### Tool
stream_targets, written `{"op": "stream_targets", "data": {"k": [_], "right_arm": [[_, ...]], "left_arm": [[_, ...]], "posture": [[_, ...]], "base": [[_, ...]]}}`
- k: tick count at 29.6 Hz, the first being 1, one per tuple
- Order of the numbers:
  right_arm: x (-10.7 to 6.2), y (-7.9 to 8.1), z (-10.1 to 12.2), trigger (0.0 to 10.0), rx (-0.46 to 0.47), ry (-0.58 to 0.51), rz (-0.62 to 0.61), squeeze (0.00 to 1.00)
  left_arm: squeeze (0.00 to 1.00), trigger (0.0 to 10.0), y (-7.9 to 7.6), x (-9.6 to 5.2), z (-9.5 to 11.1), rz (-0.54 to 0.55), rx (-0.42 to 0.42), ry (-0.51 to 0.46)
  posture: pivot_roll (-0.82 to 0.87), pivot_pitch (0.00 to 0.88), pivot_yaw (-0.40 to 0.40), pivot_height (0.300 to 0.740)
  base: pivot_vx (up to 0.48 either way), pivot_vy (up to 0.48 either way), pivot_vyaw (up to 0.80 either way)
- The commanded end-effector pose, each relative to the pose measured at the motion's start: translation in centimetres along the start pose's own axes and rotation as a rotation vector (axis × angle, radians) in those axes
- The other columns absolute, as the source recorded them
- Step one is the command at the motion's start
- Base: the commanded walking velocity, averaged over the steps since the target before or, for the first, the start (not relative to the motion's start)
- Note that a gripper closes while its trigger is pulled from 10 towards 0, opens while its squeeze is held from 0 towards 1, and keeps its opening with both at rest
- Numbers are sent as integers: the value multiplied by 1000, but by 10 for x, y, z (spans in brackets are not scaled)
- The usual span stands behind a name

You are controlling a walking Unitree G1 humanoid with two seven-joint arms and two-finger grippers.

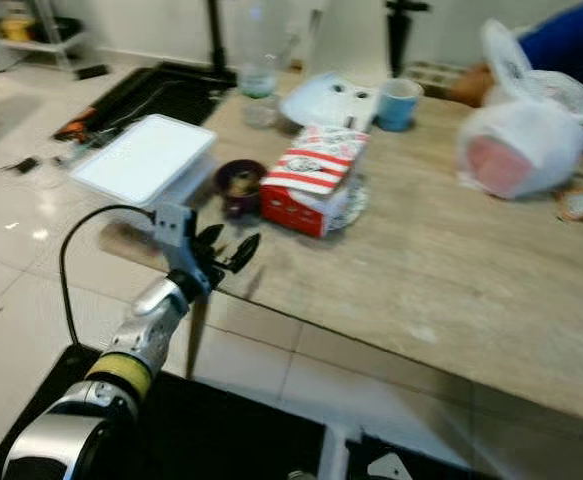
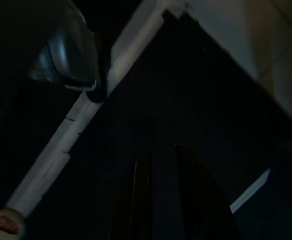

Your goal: Restocking fridge

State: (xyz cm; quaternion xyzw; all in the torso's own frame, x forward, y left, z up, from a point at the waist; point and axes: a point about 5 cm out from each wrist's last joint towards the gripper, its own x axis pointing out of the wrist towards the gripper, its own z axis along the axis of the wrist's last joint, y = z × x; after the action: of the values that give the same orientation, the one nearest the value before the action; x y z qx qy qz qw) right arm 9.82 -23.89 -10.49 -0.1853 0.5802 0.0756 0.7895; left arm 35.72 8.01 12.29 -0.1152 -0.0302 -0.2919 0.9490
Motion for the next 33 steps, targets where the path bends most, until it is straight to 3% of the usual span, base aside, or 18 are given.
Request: {"op": "stream_targets", "data": {"k": [1, 7, 14, 18, 23, 30, 33], "right_arm": [[0, 3, 2, 10000, 10, -22, 1, 0], [0, 3, 5, 10000, 8, -35, 2, 0], [1, 4, 9, 10000, 2, -51, 13, 0], [1, 4, 11, 10000, -3, -54, 14, 0], [2, 4, 16, 10000, -5, -63, 14, 0], [2, 4, 24, 10000, 0, -83, 11, 0], [3, 6, 29, 10000, 2, -89, 17, 0]], "left_arm": [[0, 10000, -4, 1, -5, 1, 12, 11], [0, 10000, -9, 2, -8, 10, 40, 19], [0, 10000, -7, -8, -23, 150, 144, 68], [0, 10000, -10, -12, -31, 185, 152, 74], [0, 10000, -17, -12, -37, 192, 88, 71], [0, 10000, -21, -6, -29, 155, 87, 40], [0, 10000, -20, -5, -20, 174, 103, -19]], "posture": [[-153, 157, 47, 740], [-151, 158, 46, 740], [-133, 151, 42, 740], [-129, 142, 43, 740], [-133, 127, 45, 740], [-129, 99, 51, 740], [-115, 75, 49, 740]], "base": [[0, 0, -706], [0, 0, -118], [0, 0, 0], [0, 0, 0], [0, 0, 0], [0, 0, 0], [0, -471, 0]]}}
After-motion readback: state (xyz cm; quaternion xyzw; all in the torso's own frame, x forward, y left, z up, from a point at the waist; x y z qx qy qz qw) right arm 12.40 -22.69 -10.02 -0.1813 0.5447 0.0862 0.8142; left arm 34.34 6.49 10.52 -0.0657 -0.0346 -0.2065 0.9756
